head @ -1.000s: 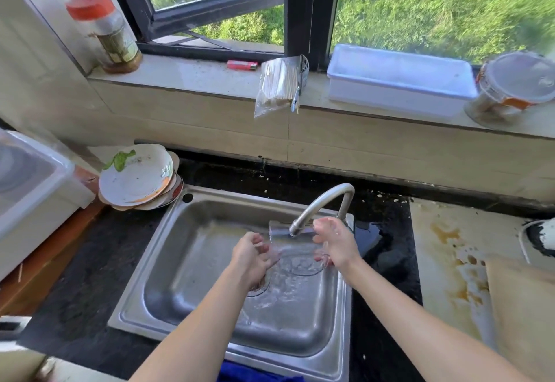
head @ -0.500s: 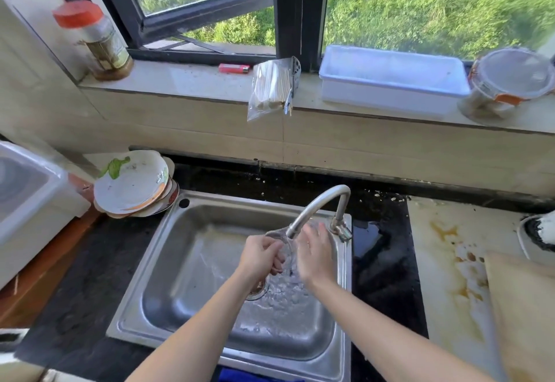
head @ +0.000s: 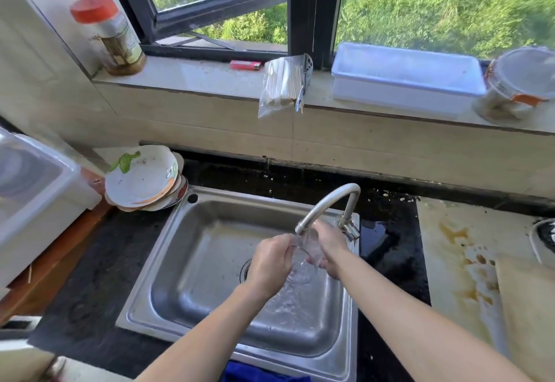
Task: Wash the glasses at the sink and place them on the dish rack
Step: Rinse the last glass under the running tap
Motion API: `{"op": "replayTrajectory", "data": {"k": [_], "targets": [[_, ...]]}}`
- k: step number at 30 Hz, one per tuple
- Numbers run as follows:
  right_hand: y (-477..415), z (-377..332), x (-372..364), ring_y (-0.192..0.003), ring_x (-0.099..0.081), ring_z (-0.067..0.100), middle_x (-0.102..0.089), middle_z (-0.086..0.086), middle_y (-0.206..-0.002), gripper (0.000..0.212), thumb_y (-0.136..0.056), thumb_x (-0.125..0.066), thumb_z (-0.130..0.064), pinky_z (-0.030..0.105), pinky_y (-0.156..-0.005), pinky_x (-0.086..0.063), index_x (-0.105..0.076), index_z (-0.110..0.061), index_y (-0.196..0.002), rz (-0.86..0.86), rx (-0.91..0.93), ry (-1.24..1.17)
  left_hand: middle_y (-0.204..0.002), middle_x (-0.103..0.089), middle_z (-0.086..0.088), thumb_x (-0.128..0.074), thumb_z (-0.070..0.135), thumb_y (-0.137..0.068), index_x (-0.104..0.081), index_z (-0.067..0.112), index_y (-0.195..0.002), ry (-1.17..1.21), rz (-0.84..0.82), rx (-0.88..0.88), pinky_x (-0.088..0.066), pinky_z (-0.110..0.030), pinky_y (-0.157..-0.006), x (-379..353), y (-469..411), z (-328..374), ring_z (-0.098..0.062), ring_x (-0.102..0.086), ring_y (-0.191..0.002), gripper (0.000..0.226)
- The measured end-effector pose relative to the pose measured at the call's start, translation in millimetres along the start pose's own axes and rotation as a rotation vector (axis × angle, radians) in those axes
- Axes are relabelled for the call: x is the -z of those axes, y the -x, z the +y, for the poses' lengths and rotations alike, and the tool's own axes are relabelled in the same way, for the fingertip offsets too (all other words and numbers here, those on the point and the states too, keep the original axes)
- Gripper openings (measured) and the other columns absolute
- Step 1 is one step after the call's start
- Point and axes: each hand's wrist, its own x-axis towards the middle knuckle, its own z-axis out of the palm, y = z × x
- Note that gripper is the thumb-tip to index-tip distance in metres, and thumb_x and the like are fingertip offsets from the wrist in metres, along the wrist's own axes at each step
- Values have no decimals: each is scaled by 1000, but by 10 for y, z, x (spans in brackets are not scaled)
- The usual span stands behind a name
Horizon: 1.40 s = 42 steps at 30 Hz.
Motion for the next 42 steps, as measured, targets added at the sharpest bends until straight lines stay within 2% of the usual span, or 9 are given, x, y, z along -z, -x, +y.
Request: {"op": "replayTrajectory", "data": {"k": [4,8,13,19,26,30,36,39,42], "targets": [[62,-71,5,-87,-67,31,-65,8,-99,19,-91,-59,-29,42,-67,-58,-68,-14,-99,19,56,-56,-73,-64,8,-63,22,-91,-71,14,-95,197,-9,350,-46,-20,-56,15,-25,22,-4,-57,-57,12],[70,-74,-42,-71,-60,26,-62,9,-83,17,-87,-60,-26,37,-62,-48,-65,-10,-90,47,49,-230,-86,-60,-13,-50,38,-97,-54,17,-107,689,-472,812,-55,-30,-53,43,21,140,-25,-67,-59,24],[51,174,-170,-63,-67,22,-71,12,-92,41,-86,-58,-16,26,-42,-44,-48,-29,-123,-5,112,-212,-74,-52,-9,-40,31,-100,-50,10,-105,425,-363,640,-48,-31,-50,-52,-22,50,-22,-60,-49,23],[-6,30,-70,-70,-71,28,-74,13,-97,33,-91,-60,-32,32,-52,-55,-61,-15,-120,-89,-65,-234,-100,-65,-18,-44,36,-99,-44,9,-124,-97,-338,359,-49,-43,-75,10,15,40,-36,-60,-88,37],[-113,98,93,-78,-70,23,-71,8,-101,21,-92,-62,-35,40,-70,-58,-65,-22,-109,-39,30,-350,-98,-64,-18,-39,12,-94,-58,4,-107,1091,-382,884,-53,-37,-66,207,-64,126,-30,-62,-81,24],[-84,70,26,-73,-67,28,-68,21,-108,47,-80,-68,-40,41,-63,-54,-60,-17,-120,-161,77,-202,-73,-53,-19,-39,-1,-90,-53,1,-82,873,-371,901,-50,-33,-51,90,-97,144,-24,-55,-54,16],[107,327,-93,-110,-59,24,-43,-3,-143,90,-78,-67,-52,40,-81,-55,-17,-35,-150,-93,216,300,-60,-49,-16,-31,-1,-91,-41,5,-69,535,-123,728,-45,-31,-43,-11,-180,13,-27,-57,-42,24],[39,162,-16,-56,-54,13,-61,8,-100,38,-93,-54,-43,24,-47,-44,-46,-22,-124,-47,221,191,-59,-50,-17,-30,0,-91,-44,4,-73,508,-168,649,-47,-32,-42,-10,-140,65,-31,-60,-47,24],[31,-39,65,-47,-47,12,-52,3,-69,28,-97,-45,-45,24,-43,-37,-57,-20,-94,28,283,134,-59,-49,-12,-29,3,-97,-46,5,-78,567,-189,638,-49,-32,-44,-44,-97,139,-29,-60,-48,26]]}}
